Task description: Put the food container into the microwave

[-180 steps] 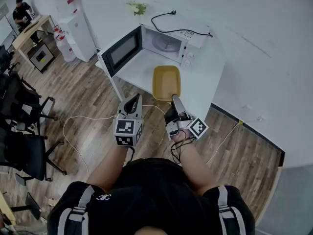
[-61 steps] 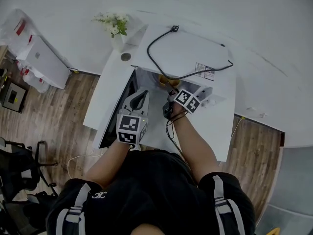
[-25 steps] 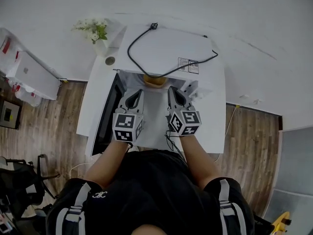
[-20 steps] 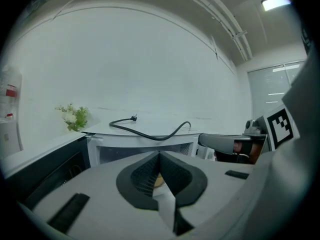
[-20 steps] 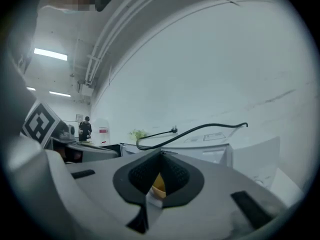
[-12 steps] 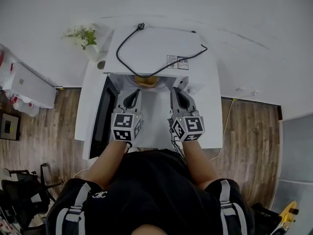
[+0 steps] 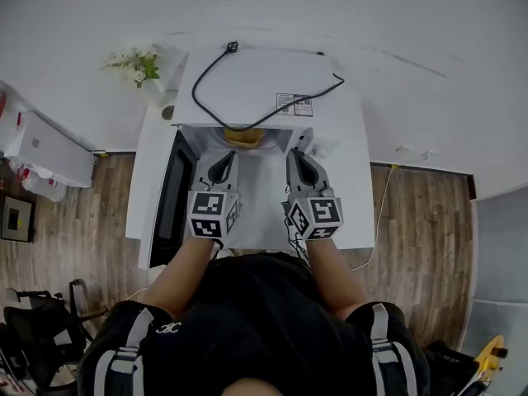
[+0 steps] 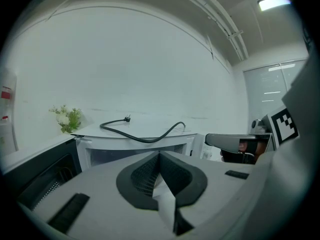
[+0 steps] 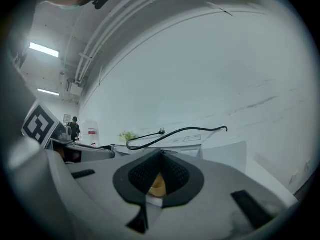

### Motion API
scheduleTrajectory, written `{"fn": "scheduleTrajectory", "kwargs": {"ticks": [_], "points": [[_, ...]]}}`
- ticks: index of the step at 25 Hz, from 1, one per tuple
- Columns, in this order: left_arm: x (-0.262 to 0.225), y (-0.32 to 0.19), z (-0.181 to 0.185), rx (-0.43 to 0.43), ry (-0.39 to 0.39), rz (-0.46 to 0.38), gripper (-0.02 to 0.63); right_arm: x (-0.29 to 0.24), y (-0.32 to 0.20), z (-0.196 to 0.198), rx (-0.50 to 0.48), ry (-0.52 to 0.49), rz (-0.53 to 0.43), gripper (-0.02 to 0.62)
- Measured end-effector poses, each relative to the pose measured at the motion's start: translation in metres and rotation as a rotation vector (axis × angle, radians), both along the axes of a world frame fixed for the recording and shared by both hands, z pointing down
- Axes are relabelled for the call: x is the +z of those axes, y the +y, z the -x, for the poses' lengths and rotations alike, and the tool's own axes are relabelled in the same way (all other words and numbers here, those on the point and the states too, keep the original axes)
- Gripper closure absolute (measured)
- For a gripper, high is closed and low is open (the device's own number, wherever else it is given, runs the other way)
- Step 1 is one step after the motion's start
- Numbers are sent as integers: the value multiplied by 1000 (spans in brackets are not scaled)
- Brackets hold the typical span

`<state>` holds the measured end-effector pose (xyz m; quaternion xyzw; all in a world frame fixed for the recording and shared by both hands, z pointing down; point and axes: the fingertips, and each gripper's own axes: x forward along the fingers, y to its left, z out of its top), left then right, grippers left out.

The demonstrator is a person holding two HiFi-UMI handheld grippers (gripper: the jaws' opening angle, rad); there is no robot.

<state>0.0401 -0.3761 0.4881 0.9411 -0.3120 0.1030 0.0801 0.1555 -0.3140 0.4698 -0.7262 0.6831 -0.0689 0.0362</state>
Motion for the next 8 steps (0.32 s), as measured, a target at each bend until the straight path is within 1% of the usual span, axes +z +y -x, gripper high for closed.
{"fn": "scheduleTrajectory", "kwargs": {"ticks": [8], "points": [[-3,4,-2,-5,4,0,594,2,3,6,-20,-14,9,595]]}}
